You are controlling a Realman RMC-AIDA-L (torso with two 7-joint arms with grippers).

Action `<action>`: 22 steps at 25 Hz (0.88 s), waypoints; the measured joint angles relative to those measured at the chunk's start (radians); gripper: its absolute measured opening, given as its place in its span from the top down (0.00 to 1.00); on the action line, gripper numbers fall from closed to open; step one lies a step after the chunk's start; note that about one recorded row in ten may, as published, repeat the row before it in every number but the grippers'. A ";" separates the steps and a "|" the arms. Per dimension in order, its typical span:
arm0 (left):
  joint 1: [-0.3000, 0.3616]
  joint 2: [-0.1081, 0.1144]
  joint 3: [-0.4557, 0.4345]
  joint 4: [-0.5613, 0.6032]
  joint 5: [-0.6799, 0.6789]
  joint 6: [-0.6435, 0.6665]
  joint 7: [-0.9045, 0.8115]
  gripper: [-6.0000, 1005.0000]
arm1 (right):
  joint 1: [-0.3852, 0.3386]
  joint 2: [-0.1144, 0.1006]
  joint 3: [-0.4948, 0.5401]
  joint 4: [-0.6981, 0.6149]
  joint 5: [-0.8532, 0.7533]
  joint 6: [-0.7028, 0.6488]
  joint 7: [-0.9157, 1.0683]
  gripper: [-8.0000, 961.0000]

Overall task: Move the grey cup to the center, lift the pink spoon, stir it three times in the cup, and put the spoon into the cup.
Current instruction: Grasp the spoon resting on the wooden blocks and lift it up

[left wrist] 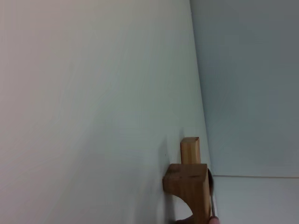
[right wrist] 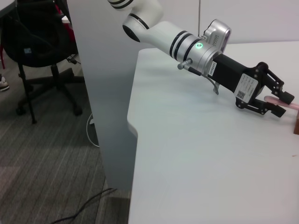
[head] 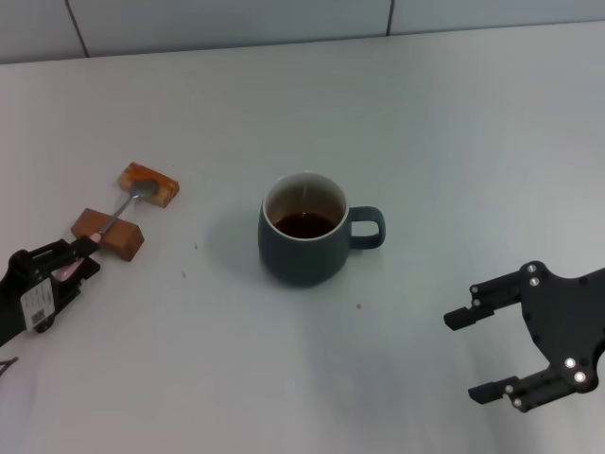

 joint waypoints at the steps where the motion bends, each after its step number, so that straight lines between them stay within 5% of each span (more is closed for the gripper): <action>1: -0.001 0.000 0.000 0.000 -0.002 0.000 0.000 0.67 | 0.000 0.000 0.002 0.000 0.000 0.000 0.000 0.28; 22: 0.000 0.000 0.000 -0.002 -0.012 0.007 -0.001 0.67 | 0.004 -0.001 0.007 0.000 0.000 0.004 0.000 0.28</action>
